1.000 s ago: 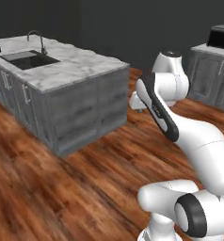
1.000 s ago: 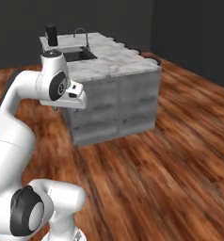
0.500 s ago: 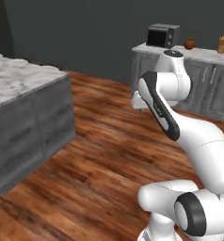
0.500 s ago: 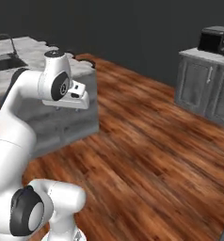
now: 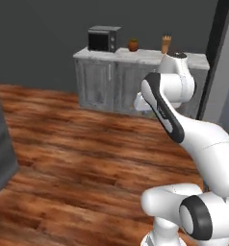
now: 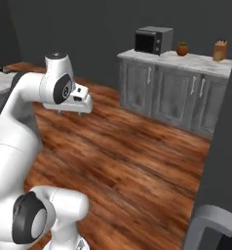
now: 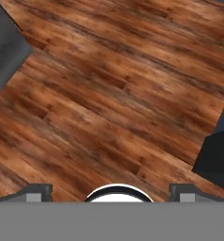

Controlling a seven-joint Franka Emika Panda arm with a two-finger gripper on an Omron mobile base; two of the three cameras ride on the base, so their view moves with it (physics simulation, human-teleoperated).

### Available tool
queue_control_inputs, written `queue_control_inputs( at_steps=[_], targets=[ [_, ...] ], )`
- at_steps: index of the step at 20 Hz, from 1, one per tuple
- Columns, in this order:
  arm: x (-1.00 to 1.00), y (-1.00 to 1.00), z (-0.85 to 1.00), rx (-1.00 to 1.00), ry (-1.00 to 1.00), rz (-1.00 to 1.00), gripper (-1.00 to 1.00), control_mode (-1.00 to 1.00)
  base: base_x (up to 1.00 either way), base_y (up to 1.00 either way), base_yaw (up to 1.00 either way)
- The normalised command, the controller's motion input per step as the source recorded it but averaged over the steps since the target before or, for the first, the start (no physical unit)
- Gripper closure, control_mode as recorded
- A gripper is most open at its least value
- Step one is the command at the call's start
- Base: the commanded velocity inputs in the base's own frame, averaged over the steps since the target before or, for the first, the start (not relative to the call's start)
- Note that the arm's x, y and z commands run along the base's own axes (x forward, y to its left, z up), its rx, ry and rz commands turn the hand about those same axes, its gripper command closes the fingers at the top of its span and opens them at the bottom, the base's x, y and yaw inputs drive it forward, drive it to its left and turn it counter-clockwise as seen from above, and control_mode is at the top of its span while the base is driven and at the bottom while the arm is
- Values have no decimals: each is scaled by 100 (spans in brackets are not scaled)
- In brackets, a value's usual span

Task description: Navigate to the fridge.

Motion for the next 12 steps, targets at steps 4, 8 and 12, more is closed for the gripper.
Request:
queue_control_inputs(
  at_steps=[4, 8, 12],
  targets=[
    [0, 0, 0, 0, 0, 0, -100, 100, 44, 5, -61],
    [0, 0, 0, 0, 0, 0, -100, 100, 32, 35, -67],
    [0, 0, 0, 0, 0, 0, -100, 100, 27, 69, -65]
  ],
)
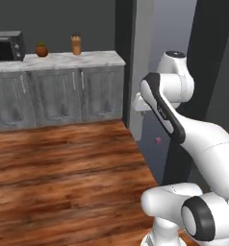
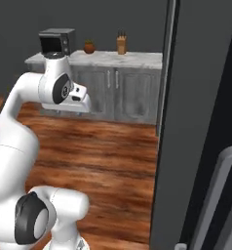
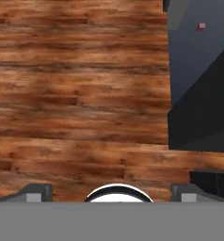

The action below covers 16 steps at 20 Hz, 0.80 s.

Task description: Navigate to the fridge.

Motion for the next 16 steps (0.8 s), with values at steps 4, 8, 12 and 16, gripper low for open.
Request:
queue_control_inputs(
  at_steps=[4, 8, 12, 16],
  targets=[
    [0, 0, 0, 0, 0, 0, -100, 100, 21, 98, -54],
    [0, 0, 0, 0, 0, 0, -100, 100, 41, 99, -51],
    [0, 0, 0, 0, 0, 0, -100, 100, 45, 100, -49],
    [0, 0, 0, 0, 0, 0, -100, 100, 42, 95, -46]
  ],
)
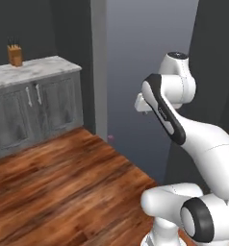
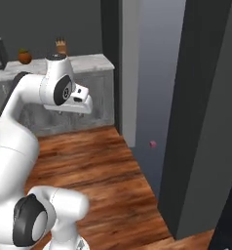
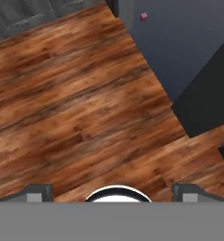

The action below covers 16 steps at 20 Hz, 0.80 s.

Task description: Navigate to the fridge.

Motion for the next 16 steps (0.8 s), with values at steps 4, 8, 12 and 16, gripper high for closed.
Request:
queue_control_inputs(
  at_steps=[4, 8, 12, 16],
  targets=[
    [0, 0, 0, 0, 0, 0, -100, 100, 43, 98, -43],
    [0, 0, 0, 0, 0, 0, -100, 100, 36, 84, -44],
    [0, 0, 0, 0, 0, 0, -100, 100, 19, 59, -56],
    [0, 0, 0, 0, 0, 0, -100, 100, 8, 27, -59]
  ],
)
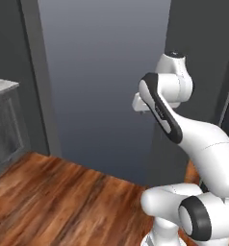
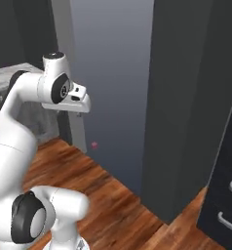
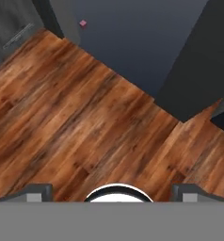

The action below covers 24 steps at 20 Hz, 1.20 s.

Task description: Navigate to the fridge.

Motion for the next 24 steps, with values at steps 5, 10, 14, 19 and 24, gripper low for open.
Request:
queue_control_inputs(
  at_steps=[5, 10, 14, 19, 24],
  targets=[
    [0, 0, 0, 0, 0, 0, -100, 100, 5, -76, -47],
    [0, 0, 0, 0, 0, 0, -100, 100, 0, -100, -50],
    [0, 0, 0, 0, 0, 0, -100, 100, 0, -86, -57],
    [0, 0, 0, 0, 0, 0, -100, 100, 21, -27, -61],
    [0, 0, 0, 0, 0, 0, -100, 100, 86, 17, -31]
  ],
)
